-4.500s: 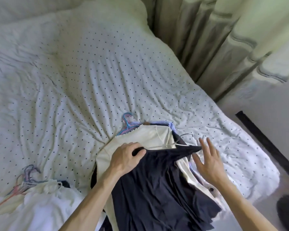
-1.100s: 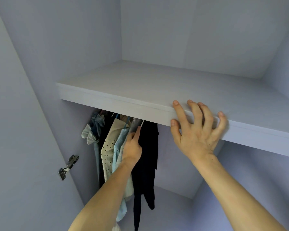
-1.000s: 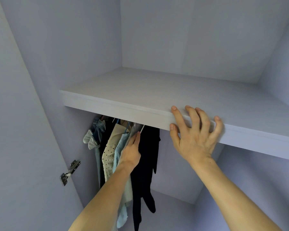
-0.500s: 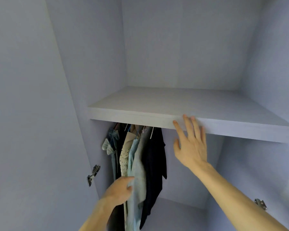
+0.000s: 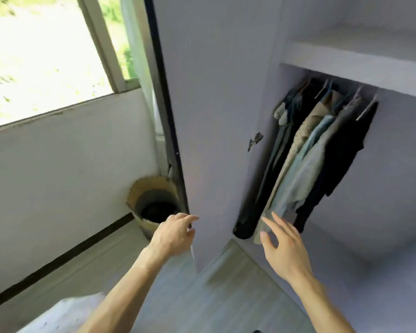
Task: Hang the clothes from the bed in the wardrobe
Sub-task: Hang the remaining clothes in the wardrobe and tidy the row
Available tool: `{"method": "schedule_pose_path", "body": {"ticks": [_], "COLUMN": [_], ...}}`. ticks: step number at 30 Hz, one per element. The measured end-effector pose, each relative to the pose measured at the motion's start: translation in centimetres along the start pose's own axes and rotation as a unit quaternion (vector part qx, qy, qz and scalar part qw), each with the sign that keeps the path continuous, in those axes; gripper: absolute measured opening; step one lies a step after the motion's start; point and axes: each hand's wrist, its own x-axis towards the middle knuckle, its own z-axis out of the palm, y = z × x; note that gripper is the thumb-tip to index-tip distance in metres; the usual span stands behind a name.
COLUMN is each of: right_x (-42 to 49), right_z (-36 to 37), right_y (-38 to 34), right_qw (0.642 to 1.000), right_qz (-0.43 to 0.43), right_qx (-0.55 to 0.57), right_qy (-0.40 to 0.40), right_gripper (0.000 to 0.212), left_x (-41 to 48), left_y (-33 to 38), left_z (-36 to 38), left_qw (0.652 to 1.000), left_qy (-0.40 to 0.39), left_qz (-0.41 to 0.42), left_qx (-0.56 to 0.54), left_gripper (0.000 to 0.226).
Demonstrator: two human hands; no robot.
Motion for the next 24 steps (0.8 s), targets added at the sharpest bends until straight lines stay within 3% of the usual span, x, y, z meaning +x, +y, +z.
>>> {"method": "schedule_pose_path", "body": {"ticks": [5,9,15,24], "right_x": [-2.4,-4.2,-9.1,-18.1], "right_z": [6.4,10.8,16.1,20.6], "right_y": [-6.4,-11.6,-17.7,-24.3], "right_qw": [0.980,0.932,0.809,0.586], "right_qz": [-0.119,-0.249,-0.427,-0.654], "right_qx": [-0.004,-0.045,-0.104,-0.099], "right_qy": [-0.159,-0.259,-0.390,-0.468], "right_gripper": [0.039,0.039,0.040,0.041], "left_x": [-11.6,-21.3,-33.6,-47.3], "left_y": [-7.4,-11.5,-11.4,-3.3], "left_z": [3.2,6.5,10.6,15.7], "left_qw": [0.986,0.942,0.834,0.617], "left_qy": [0.024,0.041,0.123,0.203], "left_qz": [-0.165,-0.326,-0.520,-0.732], "left_qx": [-0.020,-0.070,-0.142,-0.207], "left_gripper": [0.043,0.047,0.043,0.041]}}
